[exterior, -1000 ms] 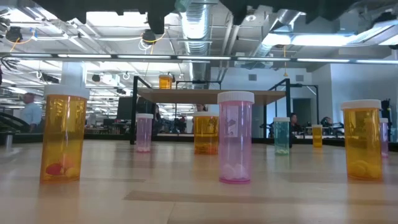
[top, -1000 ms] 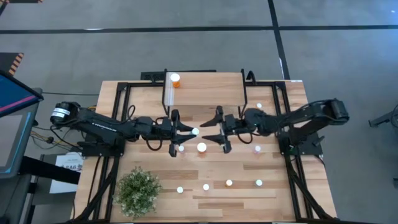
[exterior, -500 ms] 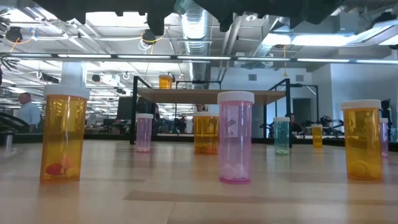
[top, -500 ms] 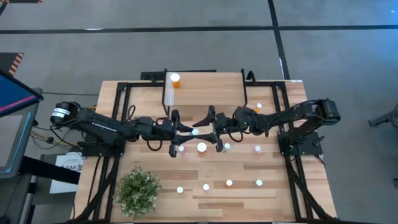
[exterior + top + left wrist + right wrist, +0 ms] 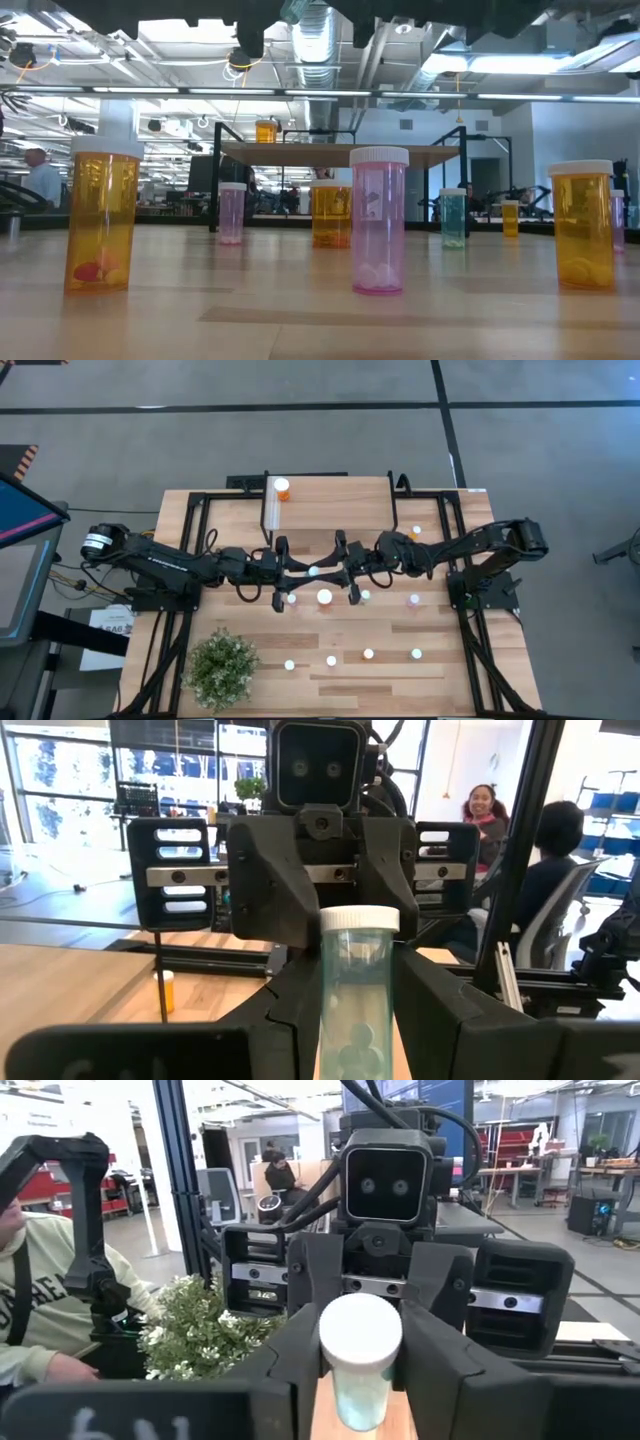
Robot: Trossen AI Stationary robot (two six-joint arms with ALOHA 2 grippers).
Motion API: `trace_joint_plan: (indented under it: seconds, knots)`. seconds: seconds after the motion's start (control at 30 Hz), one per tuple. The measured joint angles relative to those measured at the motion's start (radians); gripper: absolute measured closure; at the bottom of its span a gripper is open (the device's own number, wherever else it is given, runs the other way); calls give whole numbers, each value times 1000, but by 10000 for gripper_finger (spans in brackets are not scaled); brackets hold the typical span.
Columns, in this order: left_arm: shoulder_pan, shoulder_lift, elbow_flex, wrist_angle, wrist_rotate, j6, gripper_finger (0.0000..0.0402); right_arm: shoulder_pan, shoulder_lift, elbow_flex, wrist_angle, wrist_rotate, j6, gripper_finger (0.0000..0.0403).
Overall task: Pick and place medicine bottles onto shelf by color
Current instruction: Put the blue pill bottle on the shelf
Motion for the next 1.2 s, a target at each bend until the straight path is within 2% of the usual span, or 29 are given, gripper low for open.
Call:
trace_joint_plan:
  seconds: [0.5, 0.83, 1.2]
  knots:
    - [0, 0, 0, 1, -3, -12, 298, -6, 0, 0, -1, -1, 1, 274]
    - [0, -16, 1, -34, -29, -11, 253, -20, 1, 0, -4, 1, 3, 278]
    - [-10, -109, 1, -218, -177, -7, 180, -65, 0, 0, 0, 2, 3, 276]
